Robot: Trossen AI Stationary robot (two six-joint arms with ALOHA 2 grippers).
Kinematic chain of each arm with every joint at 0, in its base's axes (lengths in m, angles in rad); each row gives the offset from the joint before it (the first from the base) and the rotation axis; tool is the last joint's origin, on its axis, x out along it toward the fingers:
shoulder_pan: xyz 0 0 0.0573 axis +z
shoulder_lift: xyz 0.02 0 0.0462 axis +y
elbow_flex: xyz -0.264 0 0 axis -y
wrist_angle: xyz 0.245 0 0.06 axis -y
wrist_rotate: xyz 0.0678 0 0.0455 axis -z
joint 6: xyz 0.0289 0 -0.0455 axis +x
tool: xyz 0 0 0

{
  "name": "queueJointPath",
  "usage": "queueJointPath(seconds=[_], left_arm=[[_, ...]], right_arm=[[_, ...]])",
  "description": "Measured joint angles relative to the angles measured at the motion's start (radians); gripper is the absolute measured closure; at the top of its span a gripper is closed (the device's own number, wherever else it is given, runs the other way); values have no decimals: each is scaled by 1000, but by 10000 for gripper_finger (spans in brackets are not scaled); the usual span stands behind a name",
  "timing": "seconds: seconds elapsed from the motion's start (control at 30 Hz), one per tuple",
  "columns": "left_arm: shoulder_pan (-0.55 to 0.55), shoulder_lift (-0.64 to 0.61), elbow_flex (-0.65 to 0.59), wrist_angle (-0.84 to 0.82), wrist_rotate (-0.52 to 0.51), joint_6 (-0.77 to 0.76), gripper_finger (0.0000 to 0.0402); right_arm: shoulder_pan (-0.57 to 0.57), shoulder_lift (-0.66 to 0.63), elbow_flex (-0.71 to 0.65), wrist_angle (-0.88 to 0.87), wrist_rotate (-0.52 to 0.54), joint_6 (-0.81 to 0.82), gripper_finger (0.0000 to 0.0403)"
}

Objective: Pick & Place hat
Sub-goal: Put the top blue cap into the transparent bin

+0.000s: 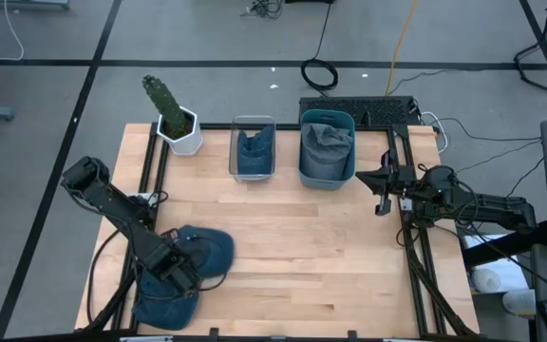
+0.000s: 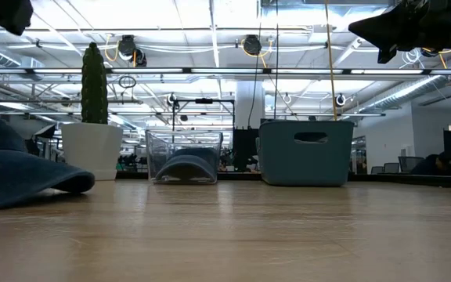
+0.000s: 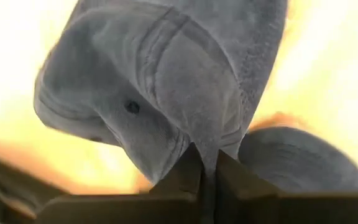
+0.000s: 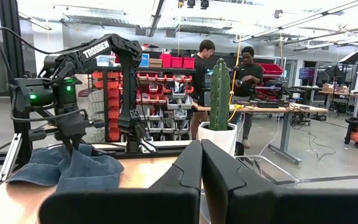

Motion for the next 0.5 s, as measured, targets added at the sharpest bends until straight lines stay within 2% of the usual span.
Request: queueJointPath(seconds=[0.13,0.23,0.5], left_arm=[[2,0,0,2,-81,206,388],[14,0,0,25,-105,332,387],[84,0,2,42,-211,467,395]], right_arm=[[0,0,0,0,0,0,403],[0,0,0,0,0,0,403],[0,0,0,0,1,0,403]])
